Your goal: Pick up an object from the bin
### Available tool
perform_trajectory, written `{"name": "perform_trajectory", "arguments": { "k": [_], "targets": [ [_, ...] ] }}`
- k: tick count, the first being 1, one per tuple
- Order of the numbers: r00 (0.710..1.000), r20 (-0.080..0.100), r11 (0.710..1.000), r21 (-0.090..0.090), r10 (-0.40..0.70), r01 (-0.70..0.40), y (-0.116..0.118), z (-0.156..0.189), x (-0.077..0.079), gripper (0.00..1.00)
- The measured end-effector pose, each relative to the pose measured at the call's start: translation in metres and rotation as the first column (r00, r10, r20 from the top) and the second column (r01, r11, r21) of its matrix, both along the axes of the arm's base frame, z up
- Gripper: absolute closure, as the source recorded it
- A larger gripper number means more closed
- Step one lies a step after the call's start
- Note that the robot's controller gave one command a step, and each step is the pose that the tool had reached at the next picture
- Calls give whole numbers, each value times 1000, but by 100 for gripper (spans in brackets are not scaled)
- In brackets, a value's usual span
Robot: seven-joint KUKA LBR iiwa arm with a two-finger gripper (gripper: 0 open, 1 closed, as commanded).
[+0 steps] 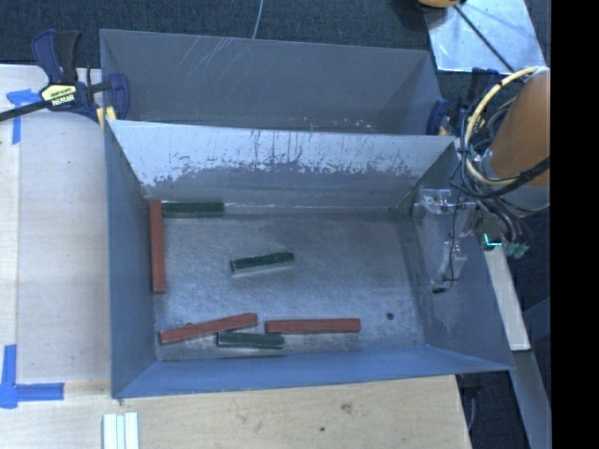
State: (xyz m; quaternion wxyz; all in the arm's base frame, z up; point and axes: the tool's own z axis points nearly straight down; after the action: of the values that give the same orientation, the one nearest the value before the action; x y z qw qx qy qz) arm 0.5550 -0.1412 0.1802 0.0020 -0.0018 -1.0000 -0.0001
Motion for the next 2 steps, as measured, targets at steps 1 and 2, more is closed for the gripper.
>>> {"name": "perform_trajectory", "arguments": {
  "k": [1,2],
  "targets": [
    [1000,8,1000,-2,3,-3,0,4,2,0],
    [1000,12,1000,-3,15,-15,30,-52,-26,0]
  ]
}}
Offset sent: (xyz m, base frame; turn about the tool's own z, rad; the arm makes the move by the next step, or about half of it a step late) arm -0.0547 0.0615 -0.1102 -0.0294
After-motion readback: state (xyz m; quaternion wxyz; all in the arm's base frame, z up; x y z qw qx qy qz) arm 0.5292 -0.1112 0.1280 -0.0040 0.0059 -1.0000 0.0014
